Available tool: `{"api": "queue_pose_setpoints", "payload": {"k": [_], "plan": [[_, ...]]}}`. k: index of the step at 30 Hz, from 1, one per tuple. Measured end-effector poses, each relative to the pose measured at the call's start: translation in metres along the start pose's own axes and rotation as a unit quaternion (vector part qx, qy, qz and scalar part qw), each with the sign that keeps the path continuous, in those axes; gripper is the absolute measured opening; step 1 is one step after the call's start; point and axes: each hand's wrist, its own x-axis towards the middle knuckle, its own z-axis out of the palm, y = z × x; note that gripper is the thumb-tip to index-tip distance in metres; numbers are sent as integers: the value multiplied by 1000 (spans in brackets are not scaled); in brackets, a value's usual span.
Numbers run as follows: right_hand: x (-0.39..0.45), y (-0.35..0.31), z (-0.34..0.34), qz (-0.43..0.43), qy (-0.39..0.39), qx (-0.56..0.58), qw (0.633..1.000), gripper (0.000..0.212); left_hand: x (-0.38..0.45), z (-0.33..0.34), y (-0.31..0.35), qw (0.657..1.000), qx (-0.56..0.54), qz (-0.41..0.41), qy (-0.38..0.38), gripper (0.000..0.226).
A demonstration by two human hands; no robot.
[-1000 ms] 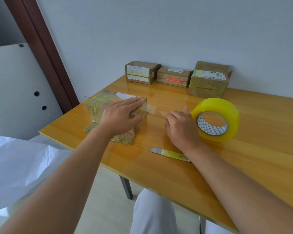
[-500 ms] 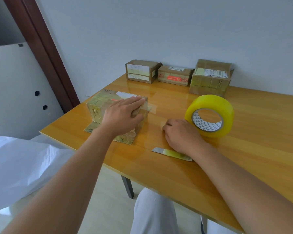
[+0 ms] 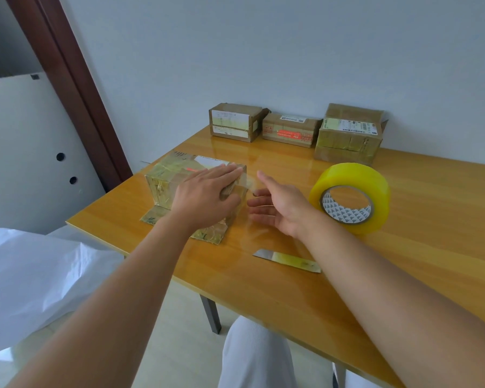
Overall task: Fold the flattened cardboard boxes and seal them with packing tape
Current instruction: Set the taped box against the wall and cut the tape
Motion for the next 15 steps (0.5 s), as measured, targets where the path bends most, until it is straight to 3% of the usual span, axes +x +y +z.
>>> {"api": "queue_pose_setpoints", "payload": {"k": [5, 15], "plan": [[8, 0, 9, -10, -12, 49, 999, 14, 0, 0, -1, 1000, -1, -1, -8, 67], [17, 11, 20, -6, 20, 1, 1000, 15, 0, 0, 0, 1000, -23, -15, -5, 61]]}}
